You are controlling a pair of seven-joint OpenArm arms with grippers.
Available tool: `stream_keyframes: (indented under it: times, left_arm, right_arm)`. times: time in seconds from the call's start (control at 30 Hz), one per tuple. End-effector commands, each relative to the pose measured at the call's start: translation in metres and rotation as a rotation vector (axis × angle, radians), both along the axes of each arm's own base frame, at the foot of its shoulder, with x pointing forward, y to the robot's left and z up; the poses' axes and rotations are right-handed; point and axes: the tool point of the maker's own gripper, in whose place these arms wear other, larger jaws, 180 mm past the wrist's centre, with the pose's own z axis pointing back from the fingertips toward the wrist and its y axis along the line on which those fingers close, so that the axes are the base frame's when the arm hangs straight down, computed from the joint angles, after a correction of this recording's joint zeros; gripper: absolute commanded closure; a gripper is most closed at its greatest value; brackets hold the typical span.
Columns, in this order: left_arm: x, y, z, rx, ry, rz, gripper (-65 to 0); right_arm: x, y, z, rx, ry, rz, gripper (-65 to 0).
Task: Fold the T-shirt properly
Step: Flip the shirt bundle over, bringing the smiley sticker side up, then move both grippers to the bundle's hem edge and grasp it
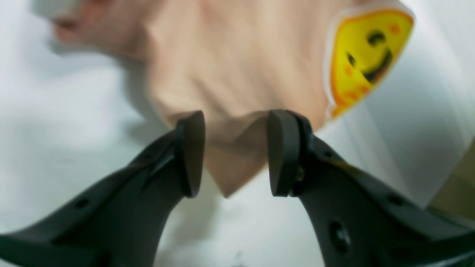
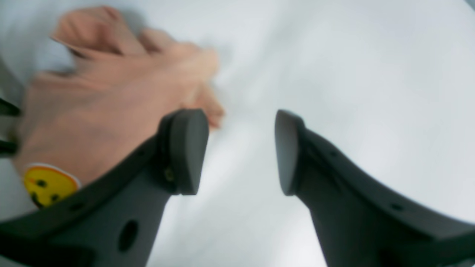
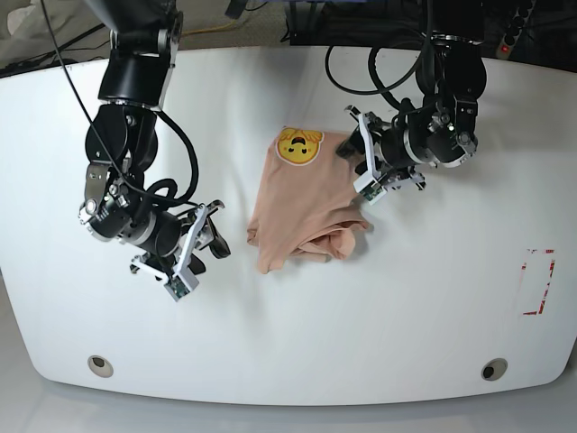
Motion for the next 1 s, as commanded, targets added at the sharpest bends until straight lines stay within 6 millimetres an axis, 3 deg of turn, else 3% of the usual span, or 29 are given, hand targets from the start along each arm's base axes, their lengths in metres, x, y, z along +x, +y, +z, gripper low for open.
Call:
stream_keyframes:
  times: [0.0,0.23,0.4,0.57,0.63,0.8,0.97]
  left_arm:
    - [0.01,-0.002,0.015,-0.022,-0.054,0.0,-25.1]
    - [0.009,0.001,0.02,-0.021,-0.073,0.006,-25.1]
    - [0.022,0.022,0.025,-0.033,-0.07,0.145,-25.4]
    - [0.045,0.028,0.039,-0.055,-0.098,0.228,-25.7]
    - [0.049,0.024,0.036,-0.082,-0.075,0.267,-28.9]
    - [0.07,0.025,0.035,-0.115,-0.049,0.343,-47.5]
    - [0.092,0.017,0.042,-0.193,-0.083,0.385,-49.0]
  right_arm:
    - [0.021,0.008,0.01,0.101,0.008,0.017,-29.2]
    - [0.038,0.032,-0.007,0.369,0.166,0.047,-29.2]
    - [0.035,0.058,-0.017,0.415,0.212,0.069,-29.2]
    - [0.024,0.072,-0.039,0.38,0.267,0.068,-29.2]
    - [0.021,0.07,-0.042,0.364,0.265,0.063,-29.2]
    - [0.017,0.07,-0.047,0.376,0.258,0.053,-29.2]
    - [0.016,0.067,-0.049,0.373,0.262,0.048,-29.2]
